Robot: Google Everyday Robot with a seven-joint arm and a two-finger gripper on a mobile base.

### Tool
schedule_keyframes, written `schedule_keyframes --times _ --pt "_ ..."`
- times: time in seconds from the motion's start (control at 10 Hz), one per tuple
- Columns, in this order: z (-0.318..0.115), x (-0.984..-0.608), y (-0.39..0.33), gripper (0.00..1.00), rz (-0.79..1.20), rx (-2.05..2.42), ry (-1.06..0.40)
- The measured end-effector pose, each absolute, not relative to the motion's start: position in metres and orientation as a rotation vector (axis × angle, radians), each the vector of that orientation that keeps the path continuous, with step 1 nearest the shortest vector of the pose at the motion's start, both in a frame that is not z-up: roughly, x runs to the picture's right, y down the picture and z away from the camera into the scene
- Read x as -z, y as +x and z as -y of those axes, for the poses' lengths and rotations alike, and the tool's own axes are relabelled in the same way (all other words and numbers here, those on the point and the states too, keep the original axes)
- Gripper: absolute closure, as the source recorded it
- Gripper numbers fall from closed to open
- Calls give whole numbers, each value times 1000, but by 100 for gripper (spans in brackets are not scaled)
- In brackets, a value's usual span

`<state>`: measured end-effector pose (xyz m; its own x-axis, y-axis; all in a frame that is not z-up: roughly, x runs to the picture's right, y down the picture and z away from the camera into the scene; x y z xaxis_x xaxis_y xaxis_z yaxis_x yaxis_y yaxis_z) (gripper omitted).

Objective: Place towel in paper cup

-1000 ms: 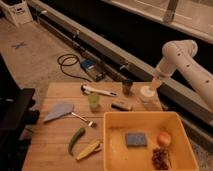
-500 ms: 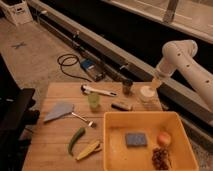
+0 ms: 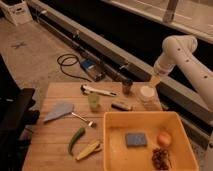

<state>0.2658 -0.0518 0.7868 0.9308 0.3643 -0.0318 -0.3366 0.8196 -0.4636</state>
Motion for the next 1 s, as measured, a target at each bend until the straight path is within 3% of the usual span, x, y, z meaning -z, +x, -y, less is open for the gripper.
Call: schedule_keyframes --times 0.6,1.0 --pt "28 -749 115 38 278 -28 -531" --pt "18 -738 87 38 311 32 -531"
